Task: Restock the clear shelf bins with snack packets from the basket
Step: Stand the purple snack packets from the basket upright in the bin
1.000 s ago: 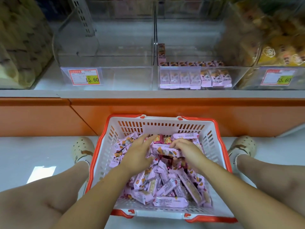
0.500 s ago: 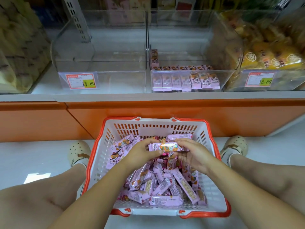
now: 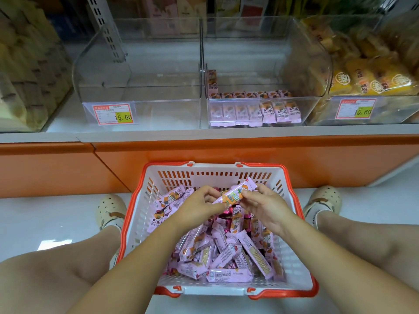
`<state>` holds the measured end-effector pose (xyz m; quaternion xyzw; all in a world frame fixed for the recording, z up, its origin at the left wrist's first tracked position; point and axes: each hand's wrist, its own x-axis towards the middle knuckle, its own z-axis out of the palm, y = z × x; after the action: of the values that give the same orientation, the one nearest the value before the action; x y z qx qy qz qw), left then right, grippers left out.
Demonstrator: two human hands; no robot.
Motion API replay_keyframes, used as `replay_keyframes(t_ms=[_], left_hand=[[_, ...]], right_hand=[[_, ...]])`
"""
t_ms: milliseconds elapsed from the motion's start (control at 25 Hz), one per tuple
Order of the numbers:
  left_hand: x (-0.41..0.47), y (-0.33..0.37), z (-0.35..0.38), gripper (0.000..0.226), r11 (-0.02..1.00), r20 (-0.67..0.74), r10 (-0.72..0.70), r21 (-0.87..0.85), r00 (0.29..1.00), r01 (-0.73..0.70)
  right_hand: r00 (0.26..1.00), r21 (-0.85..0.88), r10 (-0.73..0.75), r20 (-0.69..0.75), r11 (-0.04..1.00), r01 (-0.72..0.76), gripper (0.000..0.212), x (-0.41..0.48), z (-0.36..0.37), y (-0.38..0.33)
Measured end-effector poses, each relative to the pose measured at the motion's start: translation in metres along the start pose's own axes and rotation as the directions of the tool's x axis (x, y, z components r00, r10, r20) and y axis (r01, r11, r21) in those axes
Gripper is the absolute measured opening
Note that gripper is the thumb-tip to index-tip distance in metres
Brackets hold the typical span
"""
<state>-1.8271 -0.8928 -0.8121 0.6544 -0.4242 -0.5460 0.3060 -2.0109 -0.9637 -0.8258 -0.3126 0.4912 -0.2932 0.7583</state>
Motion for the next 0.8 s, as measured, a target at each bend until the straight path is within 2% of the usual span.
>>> replay_keyframes(t_ms=[80,160,280,400,480,520,600,680,760,800], left_hand=[[-0.001,0.006,0.001,0.034,1.000,0.041,0.006,-0.007,0.999,-0.006],[-0.003,0.009,0.004,0.042,0.999,0.062,0.044,-0.020,0.997,-0.043],[-0.005,0.016,0.008,0.046,0.995,0.061,0.097,-0.033,0.993,-0.095],[-0.008,0.034,0.005,0.049,0.989,0.066,0.146,-0.035,0.987,-0.144],[-0.014,0.057,-0.003,0.048,0.974,0.080,0.217,0.051,0.973,-0.222],[-0.016,0.072,-0.010,0.045,0.943,0.063,0.285,0.162,0.957,-0.291],[-0.018,0.105,-0.031,0.036,0.800,-0.060,0.477,0.443,0.877,-0.405],[-0.018,0.139,-0.059,0.029,0.641,-0.202,0.687,0.620,0.698,-0.452],[-0.008,0.163,-0.090,0.035,0.520,-0.264,0.819,0.716,0.509,-0.465],[0.000,0.171,-0.104,0.042,0.478,-0.259,0.843,0.762,0.471,-0.437]], right_hand=[[0.999,0.028,-0.043,0.027,0.999,0.042,0.023,-0.003,0.004,-0.005],[0.993,0.013,-0.081,0.085,0.997,0.081,0.039,-0.010,0.010,-0.007],[0.982,-0.135,-0.146,0.120,0.978,0.161,0.058,-0.019,0.015,-0.011],[0.963,-0.240,-0.216,0.162,0.938,0.250,0.066,-0.028,0.020,-0.026],[0.945,-0.290,-0.286,0.160,0.901,0.322,0.064,-0.036,0.026,-0.042],[0.931,-0.309,-0.335,0.146,0.878,0.365,0.061,-0.039,0.029,-0.054],[0.893,-0.325,-0.431,0.131,0.832,0.449,0.055,-0.045,0.037,-0.082],[0.845,-0.318,-0.523,0.114,0.786,0.530,0.052,-0.049,0.047,-0.121],[0.766,-0.317,-0.635,0.102,0.709,0.630,0.046,-0.047,0.058,-0.168],[0.726,-0.367,-0.680,0.102,0.652,0.663,0.044,-0.043,0.064,-0.192]])
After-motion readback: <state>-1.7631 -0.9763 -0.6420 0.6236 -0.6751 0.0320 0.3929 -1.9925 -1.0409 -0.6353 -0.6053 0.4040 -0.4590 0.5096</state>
